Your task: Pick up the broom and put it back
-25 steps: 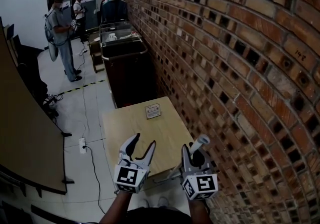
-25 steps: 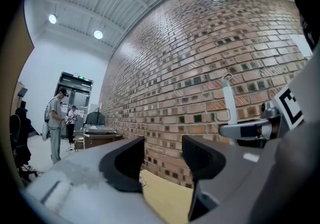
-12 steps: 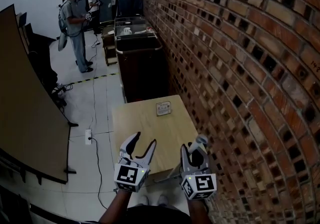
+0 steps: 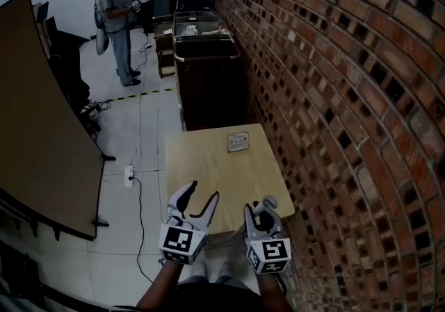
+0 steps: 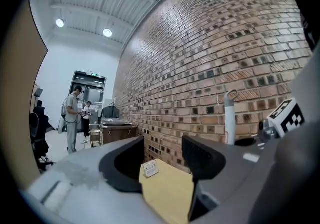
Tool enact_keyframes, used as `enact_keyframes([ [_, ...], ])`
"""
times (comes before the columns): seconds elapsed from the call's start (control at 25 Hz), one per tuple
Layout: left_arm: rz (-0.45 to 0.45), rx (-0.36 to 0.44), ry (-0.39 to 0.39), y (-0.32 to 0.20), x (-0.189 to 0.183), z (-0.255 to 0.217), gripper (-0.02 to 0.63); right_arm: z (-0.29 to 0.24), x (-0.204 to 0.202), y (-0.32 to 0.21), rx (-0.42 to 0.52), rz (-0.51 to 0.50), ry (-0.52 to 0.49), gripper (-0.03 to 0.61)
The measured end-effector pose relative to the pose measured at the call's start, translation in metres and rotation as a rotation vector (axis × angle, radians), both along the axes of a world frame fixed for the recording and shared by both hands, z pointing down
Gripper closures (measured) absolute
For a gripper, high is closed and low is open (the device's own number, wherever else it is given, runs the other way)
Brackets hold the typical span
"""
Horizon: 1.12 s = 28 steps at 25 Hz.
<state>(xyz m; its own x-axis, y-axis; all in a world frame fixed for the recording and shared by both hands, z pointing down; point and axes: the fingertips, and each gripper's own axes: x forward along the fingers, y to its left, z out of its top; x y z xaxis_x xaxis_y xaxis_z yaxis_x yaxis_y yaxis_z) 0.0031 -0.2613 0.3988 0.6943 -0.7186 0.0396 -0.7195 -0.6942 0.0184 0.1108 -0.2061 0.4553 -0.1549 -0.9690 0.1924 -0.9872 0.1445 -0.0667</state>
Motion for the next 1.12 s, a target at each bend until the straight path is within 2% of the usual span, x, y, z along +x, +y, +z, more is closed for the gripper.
enact_keyframes([
  [0.2, -0.014, -0.049, -0.025, 0.000, -0.006, 0.019, 0.380, 0.027, -0.009, 0.000, -0.062, -0.025, -0.010, 0.495],
  [0.4, -0.019, -0.106, -0.100, 0.003, -0.017, 0.052, 0.380, 0.063, -0.018, -0.002, -0.131, -0.054, -0.008, 0.495],
  [0.64, -0.045, -0.123, -0.062, 0.001, -0.019, 0.072, 0.380, 0.137, -0.030, 0.001, -0.274, -0.084, 0.021, 0.494],
  [0.96, -0.070, -0.198, -0.102, -0.003, -0.024, 0.114, 0.379, 0.242, -0.046, 0.000, -0.461, -0.154, 0.071, 0.495],
  [1.12, -0.085, -0.241, -0.120, 0.001, -0.031, 0.134, 0.379, 0.277, -0.046, 0.007, -0.526, -0.171, 0.085, 0.495],
])
